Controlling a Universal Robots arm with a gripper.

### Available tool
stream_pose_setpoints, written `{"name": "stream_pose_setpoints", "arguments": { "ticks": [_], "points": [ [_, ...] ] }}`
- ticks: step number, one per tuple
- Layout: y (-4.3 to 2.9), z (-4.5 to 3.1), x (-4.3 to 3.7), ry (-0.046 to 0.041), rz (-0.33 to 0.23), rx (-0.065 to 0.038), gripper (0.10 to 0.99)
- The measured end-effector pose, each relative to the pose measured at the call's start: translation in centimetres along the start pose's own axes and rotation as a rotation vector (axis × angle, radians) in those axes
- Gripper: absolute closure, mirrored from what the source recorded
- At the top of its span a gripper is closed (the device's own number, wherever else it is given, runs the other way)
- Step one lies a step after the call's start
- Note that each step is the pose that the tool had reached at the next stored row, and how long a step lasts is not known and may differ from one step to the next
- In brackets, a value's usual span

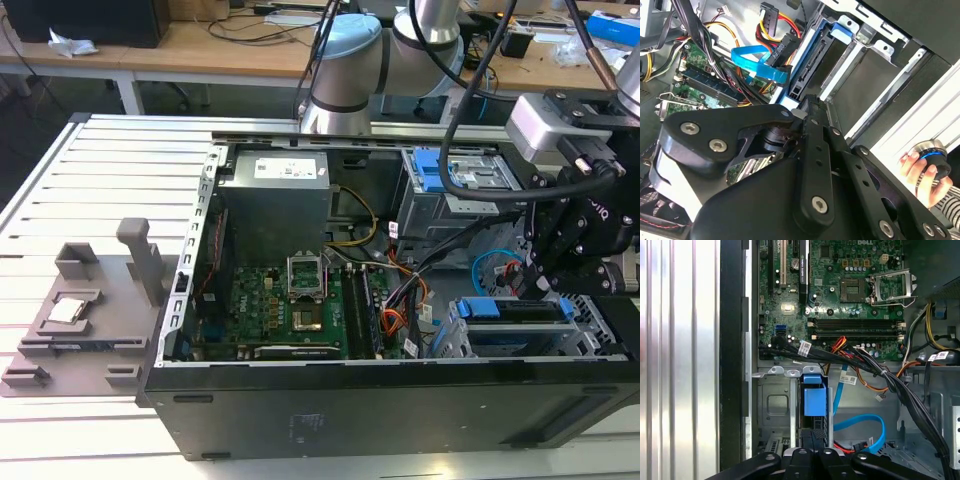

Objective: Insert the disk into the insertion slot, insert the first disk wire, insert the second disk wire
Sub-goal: 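Insert the first disk wire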

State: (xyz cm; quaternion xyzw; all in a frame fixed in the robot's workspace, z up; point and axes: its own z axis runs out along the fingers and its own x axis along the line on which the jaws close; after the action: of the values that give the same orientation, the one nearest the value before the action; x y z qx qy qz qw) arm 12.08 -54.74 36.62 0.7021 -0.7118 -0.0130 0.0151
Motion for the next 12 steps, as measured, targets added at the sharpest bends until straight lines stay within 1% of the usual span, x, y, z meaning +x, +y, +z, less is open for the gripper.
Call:
{"name": "stream_pose_setpoints", "arguments": {
  "ticks": [3, 4, 8, 12],
  "points": [
    [-0.02, 0.00, 0.00, 0.0000, 0.000, 0.000, 0.980],
    [-0.14, -0.01, 0.00, 0.0001, 0.000, 0.000, 0.980],
    [-0.70, -0.02, -0.01, -0.0001, 0.000, 0.000, 0.980],
    [-1.53, -0.06, -0.03, 0.0001, 0.000, 0.000, 0.980]
  ]
}}
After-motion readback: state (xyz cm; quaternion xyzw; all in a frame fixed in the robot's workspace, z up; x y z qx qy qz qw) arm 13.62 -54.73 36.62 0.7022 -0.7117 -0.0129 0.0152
